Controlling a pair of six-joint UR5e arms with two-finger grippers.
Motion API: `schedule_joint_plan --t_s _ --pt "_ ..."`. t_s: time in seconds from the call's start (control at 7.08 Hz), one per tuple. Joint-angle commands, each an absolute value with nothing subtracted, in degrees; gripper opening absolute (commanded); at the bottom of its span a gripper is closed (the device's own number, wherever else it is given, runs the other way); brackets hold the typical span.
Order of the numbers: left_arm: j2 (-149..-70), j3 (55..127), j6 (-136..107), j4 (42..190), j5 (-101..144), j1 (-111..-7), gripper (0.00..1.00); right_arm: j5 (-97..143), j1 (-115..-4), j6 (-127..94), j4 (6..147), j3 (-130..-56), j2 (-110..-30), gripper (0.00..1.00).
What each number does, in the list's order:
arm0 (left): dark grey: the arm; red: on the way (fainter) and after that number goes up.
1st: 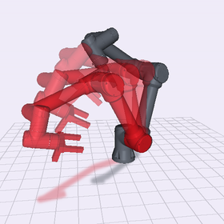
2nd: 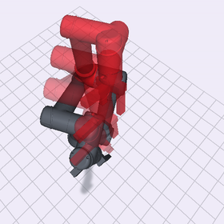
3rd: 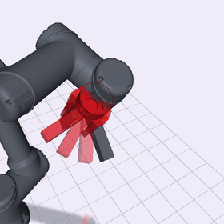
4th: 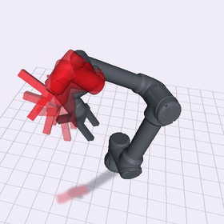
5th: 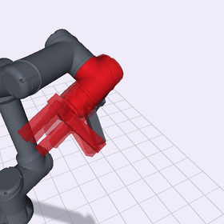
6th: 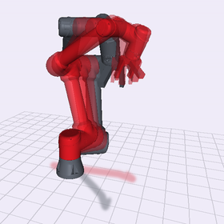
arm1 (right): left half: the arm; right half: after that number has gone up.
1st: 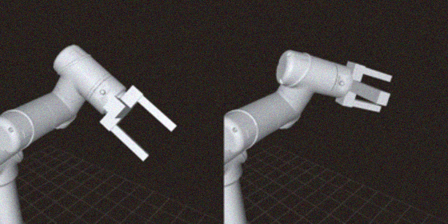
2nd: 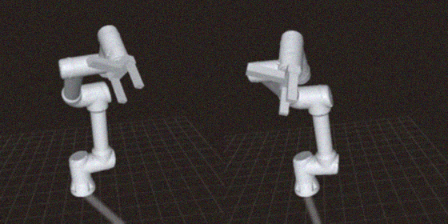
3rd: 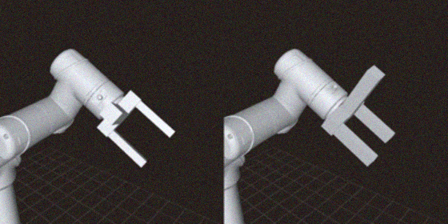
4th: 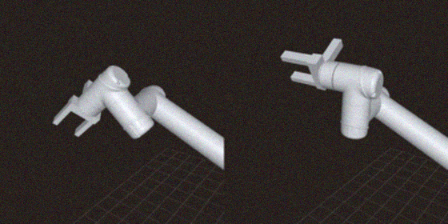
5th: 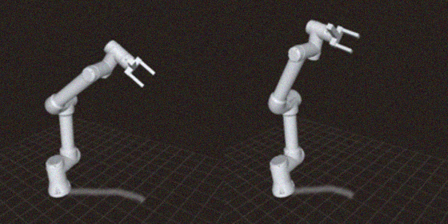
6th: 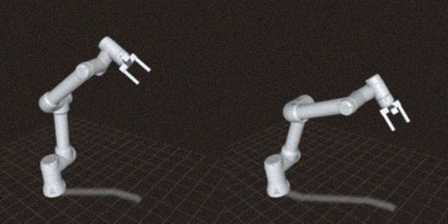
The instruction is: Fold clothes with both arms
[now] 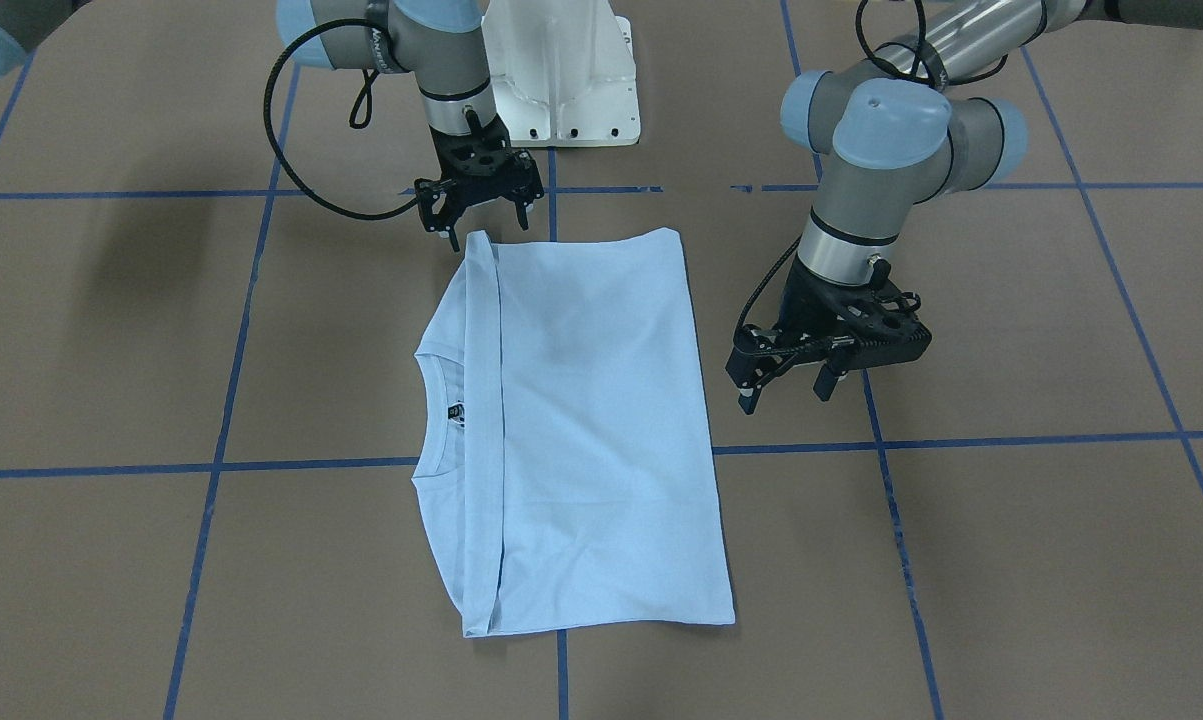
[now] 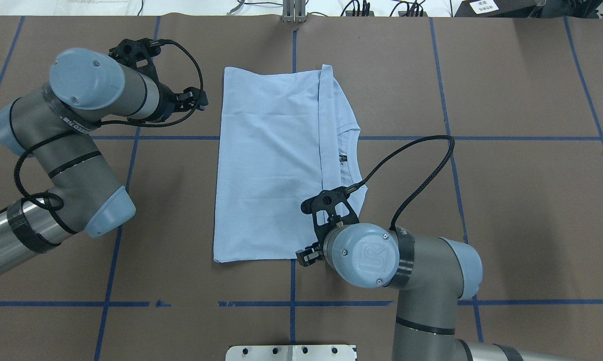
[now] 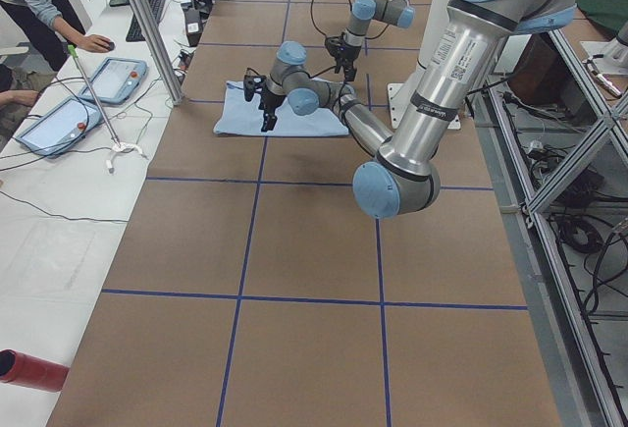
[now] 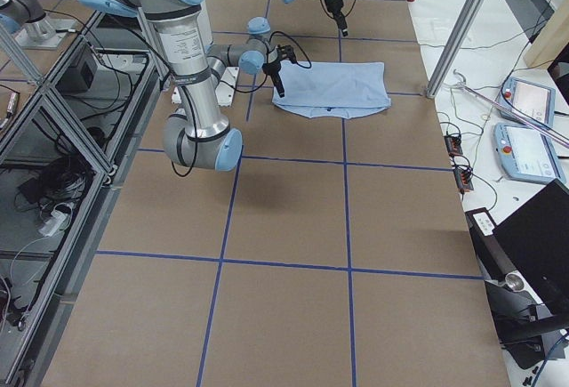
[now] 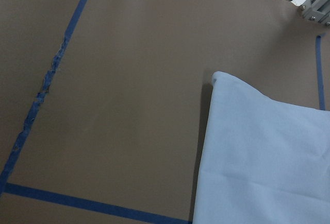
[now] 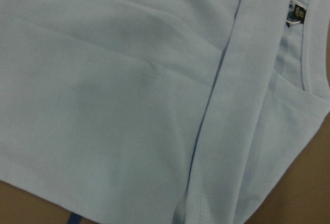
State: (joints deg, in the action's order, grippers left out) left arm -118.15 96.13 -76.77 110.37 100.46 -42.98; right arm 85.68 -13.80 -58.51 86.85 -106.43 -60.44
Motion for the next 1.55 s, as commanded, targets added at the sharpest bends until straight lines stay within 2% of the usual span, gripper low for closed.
schedule_joint_plan --t_s 0.0,0.14,0.42,0.71,1.41 --pt "-117.42 96.15 -76.99 110.57 100.46 -42.45 1.0 81.13 -11.78 -51.05 87.01 -104.16 -59.68 0.87" --pt "-117.33 96.15 -77.25 110.65 100.46 -42.28 1.0 81.12 -11.86 -47.93 88.75 -104.06 -59.68 0.79" --pt "-117.25 95.98 -78.4 110.74 100.2 -41.31 1.0 81.12 -12.56 -45.54 89.03 -104.06 -59.68 0.55" --pt "-117.25 96.06 -78.4 110.74 100.2 -41.22 1.0 81.12 -12.83 -45.0 89.03 -104.06 -59.68 0.35" --pt "-117.25 96.06 -78.31 110.74 100.28 -41.31 1.0 81.56 -13.01 -45.0 88.95 -104.06 -59.68 0.3"
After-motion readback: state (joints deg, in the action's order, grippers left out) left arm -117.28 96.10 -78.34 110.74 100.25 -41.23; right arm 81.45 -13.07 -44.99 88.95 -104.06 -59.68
